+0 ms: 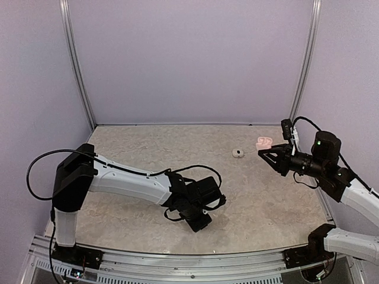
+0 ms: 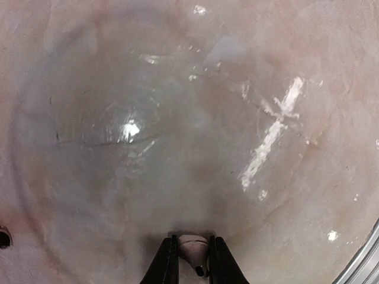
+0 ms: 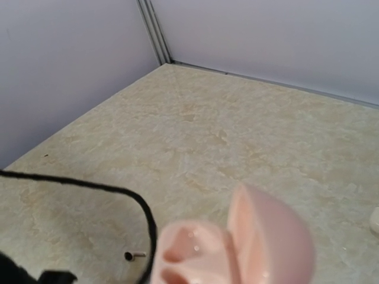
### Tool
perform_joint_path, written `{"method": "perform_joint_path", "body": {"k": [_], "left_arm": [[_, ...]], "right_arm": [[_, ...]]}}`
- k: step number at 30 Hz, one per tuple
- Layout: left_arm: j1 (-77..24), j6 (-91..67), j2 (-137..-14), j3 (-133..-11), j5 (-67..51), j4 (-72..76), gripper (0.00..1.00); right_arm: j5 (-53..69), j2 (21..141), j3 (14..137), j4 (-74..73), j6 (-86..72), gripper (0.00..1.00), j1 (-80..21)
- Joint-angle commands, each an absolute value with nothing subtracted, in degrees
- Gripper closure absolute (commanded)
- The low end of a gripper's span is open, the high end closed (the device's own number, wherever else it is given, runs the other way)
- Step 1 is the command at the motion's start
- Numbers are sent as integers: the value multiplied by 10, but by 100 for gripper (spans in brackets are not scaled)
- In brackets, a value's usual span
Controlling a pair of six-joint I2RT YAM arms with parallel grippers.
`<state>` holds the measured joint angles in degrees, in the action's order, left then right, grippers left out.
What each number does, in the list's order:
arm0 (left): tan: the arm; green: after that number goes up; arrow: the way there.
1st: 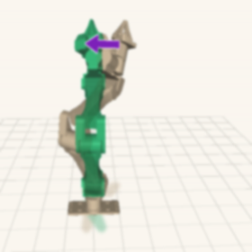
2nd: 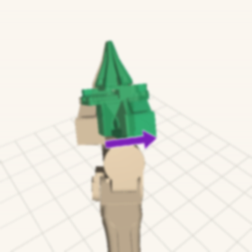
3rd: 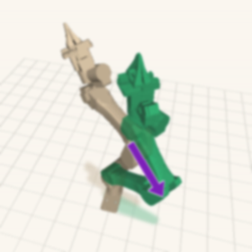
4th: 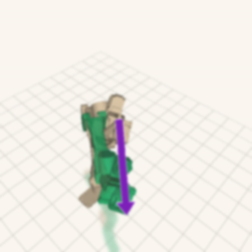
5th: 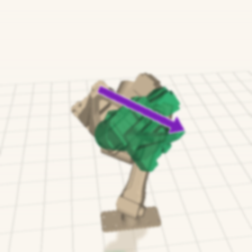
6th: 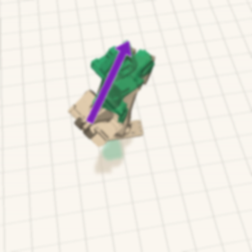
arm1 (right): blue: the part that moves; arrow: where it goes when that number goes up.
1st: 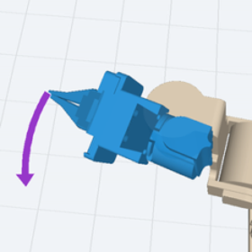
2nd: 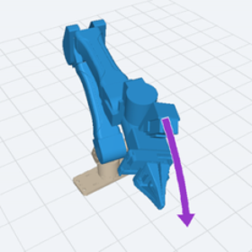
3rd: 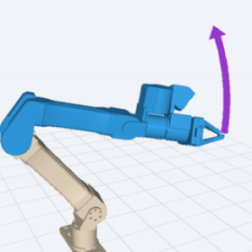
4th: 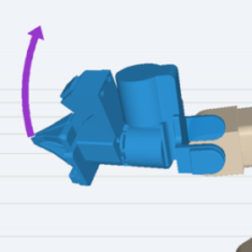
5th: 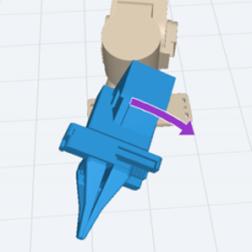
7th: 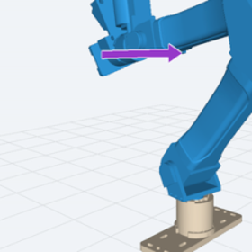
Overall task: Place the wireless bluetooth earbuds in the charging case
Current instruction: Move the left earbud to the center of the board, then pick up the left earbud from the center of the board.
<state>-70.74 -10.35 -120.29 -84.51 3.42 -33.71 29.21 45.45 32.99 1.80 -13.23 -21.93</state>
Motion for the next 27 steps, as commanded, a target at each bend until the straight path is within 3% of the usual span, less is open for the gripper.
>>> {"method": "perform_joint_path", "body": {"k": [1, 8, 15, 27], "left_arm": [[-688, -118, -1142, -757, 26, -346, 83], [-682, -108, -1108, -708, 30, -371, 81], [-681, -108, -1129, -763, 45, -435, 66], [-679, -92, -1177, -836, 17, -482, 68]], "right_arm": [[311, 467, 326, 49, -140, 100, -212], [322, 483, 331, 56, -140, 100, -212], [323, 494, 335, 60, -139, 100, -213], [321, 502, 337, 56, -125, 100, -212]]}}
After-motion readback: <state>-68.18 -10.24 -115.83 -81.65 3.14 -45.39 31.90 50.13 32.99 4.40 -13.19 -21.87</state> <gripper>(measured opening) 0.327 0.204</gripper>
